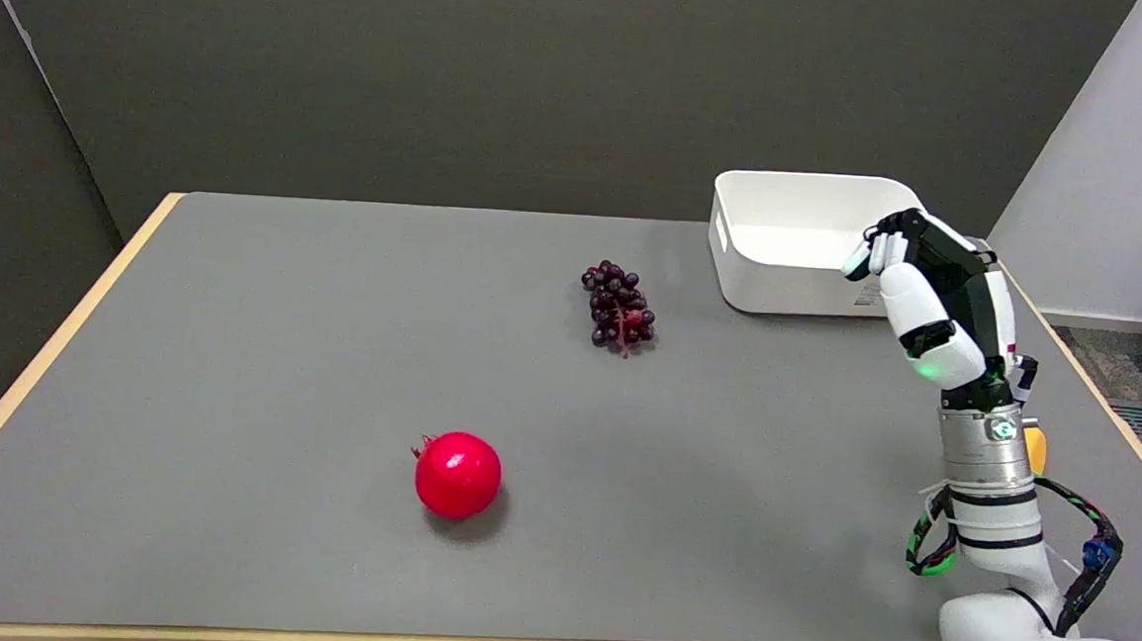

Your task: Pick up the yellow duck.

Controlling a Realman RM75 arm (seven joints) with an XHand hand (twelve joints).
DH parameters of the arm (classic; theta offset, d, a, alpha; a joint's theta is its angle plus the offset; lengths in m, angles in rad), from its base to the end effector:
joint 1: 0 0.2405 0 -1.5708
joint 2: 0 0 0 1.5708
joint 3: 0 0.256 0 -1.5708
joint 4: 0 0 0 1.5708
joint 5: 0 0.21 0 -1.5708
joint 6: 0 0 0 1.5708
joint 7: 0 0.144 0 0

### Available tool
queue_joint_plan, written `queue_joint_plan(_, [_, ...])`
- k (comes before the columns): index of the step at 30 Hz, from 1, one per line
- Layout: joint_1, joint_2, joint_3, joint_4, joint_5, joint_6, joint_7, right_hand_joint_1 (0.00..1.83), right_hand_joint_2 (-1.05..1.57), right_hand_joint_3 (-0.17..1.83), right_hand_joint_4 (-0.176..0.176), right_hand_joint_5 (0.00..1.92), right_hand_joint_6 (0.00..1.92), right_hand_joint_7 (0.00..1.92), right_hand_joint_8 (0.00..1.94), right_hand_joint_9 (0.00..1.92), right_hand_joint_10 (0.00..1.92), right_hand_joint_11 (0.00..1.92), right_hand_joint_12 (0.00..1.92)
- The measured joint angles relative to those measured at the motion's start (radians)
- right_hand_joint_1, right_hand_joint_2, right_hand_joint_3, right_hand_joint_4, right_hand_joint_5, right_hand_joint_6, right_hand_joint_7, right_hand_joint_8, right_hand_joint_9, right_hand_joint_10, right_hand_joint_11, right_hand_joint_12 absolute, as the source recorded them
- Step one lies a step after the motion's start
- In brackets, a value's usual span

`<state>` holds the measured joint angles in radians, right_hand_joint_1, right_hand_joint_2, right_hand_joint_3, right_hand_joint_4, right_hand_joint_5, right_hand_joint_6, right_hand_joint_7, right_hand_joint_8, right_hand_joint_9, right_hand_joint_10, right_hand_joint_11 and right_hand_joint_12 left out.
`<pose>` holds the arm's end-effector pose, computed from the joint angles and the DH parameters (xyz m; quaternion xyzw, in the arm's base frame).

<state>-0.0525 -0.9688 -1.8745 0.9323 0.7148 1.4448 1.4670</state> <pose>-0.2565 -0.2510 0.4260 0.6466 -0.2070 0.6278 0.3807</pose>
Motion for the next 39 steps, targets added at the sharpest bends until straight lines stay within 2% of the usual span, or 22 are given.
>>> queue_joint_plan(5, [0.0, 0.005, 0.013, -0.016, -0.015, -0.004, -0.037, 0.71, 0.75, 0.9, -0.06, 0.78, 1.91, 0.73, 1.94, 0.82, 1.39, 0.37, 1.84])
queue_joint_plan(7, [-0.001, 0.008, 0.017, -0.024, -0.02, -0.004, -0.065, 0.7, 0.76, 0.86, -0.13, 0.8, 1.72, 0.82, 1.89, 0.8, 1.42, 0.39, 1.81])
queue_joint_plan(9, [-0.004, 0.011, 0.021, -0.029, -0.024, -0.004, -0.097, 0.95, 0.88, 0.86, -0.04, 0.74, 1.66, 0.91, 1.77, 0.81, 1.36, 0.39, 1.75])
queue_joint_plan(11, [-0.009, 0.013, 0.027, -0.034, -0.025, -0.004, -0.139, 0.96, 0.95, 0.74, -0.047, 0.7, 1.64, 0.93, 1.58, 0.8, 1.37, 0.38, 1.71])
queue_joint_plan(13, [-0.017, 0.015, 0.034, -0.037, -0.024, -0.004, -0.179, 0.95, 1.04, 0.52, -0.009, 0.69, 1.55, 0.84, 1.24, 0.74, 1.39, 0.36, 1.65])
queue_joint_plan(14, [-0.023, 0.016, 0.04, -0.039, -0.021, -0.003, -0.208, 0.88, 0.99, 0.55, -0.021, 0.66, 1.45, 0.81, 1.13, 0.71, 1.39, 0.35, 1.62])
queue_joint_plan(15, [-0.031, 0.017, 0.048, -0.04, -0.017, -0.003, -0.232, 0.74, 0.84, 0.74, -0.071, 0.59, 1.3, 0.78, 1.12, 0.68, 1.37, 0.33, 1.59])
queue_joint_plan(16, [-0.04, 0.018, 0.057, -0.041, -0.012, -0.001, -0.26, 0.66, 0.74, 0.85, -0.101, 0.54, 1.18, 0.76, 1.09, 0.66, 1.35, 0.31, 1.56])
queue_joint_plan(18, [-0.063, 0.021, 0.078, -0.04, 0.001, 0.0, -0.309, 0.63, 0.73, 0.84, -0.096, 0.45, 0.95, 0.66, 0.95, 0.55, 1.26, 0.23, 1.46])
queue_joint_plan(20, [-0.096, 0.026, 0.105, -0.032, 0.02, 0.0, -0.36, 0.63, 0.72, 0.85, -0.093, 0.43, 0.88, 0.63, 0.91, 0.52, 1.24, 0.21, 1.44])
queue_joint_plan(22, [-0.133, 0.033, 0.134, -0.016, 0.046, 0.0, -0.407, 0.62, 0.69, 0.88, -0.085, 0.37, 0.7, 0.58, 0.8, 0.46, 1.17, 0.18, 1.41])
queue_joint_plan(33, [-0.356, 0.067, 0.253, 0.077, 0.249, -0.016, -0.634, 0.61, 0.69, 0.85, -0.074, 0.3, 0.56, 0.5, 0.72, 0.38, 1.09, 0.15, 1.37])
queue_joint_plan(39, [-0.436, 0.069, 0.26, 0.105, 0.345, -0.024, -0.704, 0.57, 0.65, 0.84, -0.059, 0.25, 0.46, 0.43, 0.61, 0.32, 1.02, 0.1, 1.32])
